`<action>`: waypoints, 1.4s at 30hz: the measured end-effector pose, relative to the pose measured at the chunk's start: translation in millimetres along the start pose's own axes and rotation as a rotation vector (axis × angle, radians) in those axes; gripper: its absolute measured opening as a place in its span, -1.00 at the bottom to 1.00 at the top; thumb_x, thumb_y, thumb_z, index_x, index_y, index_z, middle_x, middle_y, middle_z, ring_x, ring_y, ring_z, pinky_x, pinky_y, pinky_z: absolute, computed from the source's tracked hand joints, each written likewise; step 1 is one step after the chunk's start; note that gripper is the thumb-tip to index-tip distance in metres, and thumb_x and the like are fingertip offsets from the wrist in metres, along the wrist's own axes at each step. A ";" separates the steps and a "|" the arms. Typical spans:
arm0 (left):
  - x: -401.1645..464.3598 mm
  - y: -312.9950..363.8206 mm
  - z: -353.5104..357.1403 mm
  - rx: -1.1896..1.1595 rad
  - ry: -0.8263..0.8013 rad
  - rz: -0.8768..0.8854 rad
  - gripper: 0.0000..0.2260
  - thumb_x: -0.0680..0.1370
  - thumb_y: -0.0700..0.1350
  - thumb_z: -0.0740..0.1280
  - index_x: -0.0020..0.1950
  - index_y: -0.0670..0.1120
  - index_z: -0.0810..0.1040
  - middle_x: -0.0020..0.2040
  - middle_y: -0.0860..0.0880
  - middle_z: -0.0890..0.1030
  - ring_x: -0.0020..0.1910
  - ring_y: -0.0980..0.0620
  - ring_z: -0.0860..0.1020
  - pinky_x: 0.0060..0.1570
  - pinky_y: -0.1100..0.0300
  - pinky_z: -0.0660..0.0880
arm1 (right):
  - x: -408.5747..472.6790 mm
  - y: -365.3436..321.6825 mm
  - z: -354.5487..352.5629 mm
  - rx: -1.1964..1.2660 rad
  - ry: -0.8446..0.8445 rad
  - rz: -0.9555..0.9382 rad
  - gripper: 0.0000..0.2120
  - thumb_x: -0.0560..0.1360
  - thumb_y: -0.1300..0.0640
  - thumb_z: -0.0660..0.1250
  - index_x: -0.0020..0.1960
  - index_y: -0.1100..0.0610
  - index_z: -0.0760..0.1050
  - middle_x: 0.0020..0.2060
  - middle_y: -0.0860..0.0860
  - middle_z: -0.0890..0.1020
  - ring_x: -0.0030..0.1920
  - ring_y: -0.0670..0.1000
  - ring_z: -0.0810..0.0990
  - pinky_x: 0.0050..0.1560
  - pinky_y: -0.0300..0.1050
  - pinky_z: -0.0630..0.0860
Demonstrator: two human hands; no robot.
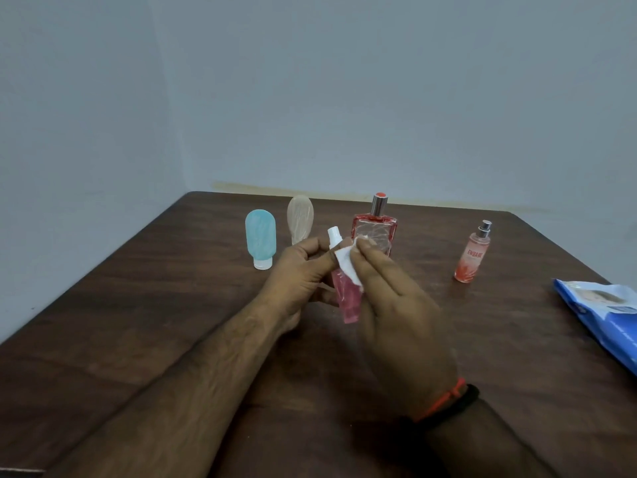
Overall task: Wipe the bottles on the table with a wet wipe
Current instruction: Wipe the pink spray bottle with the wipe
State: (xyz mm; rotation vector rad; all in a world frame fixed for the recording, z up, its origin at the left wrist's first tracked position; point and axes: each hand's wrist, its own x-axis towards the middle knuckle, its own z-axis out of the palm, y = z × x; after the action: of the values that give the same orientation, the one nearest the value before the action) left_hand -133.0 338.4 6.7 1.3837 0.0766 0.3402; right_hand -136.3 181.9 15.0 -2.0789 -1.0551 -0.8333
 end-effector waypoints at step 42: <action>6.5 5.6 -8.8 -0.061 0.065 -0.061 -0.66 0.41 0.18 0.40 -0.06 -0.08 0.70 -0.16 -0.09 0.69 -0.22 -0.02 0.67 -0.25 0.10 0.63 | 6.7 16.7 -9.6 0.162 0.108 0.086 -0.70 0.46 0.36 0.27 0.10 0.19 0.67 0.09 0.03 0.69 0.11 -0.08 0.65 0.21 -0.22 0.54</action>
State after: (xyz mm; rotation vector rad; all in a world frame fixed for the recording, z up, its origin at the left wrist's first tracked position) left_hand -130.1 349.4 11.4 1.3068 0.1605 0.3342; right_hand -121.3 169.7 21.4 -1.9076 -0.9366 -0.7815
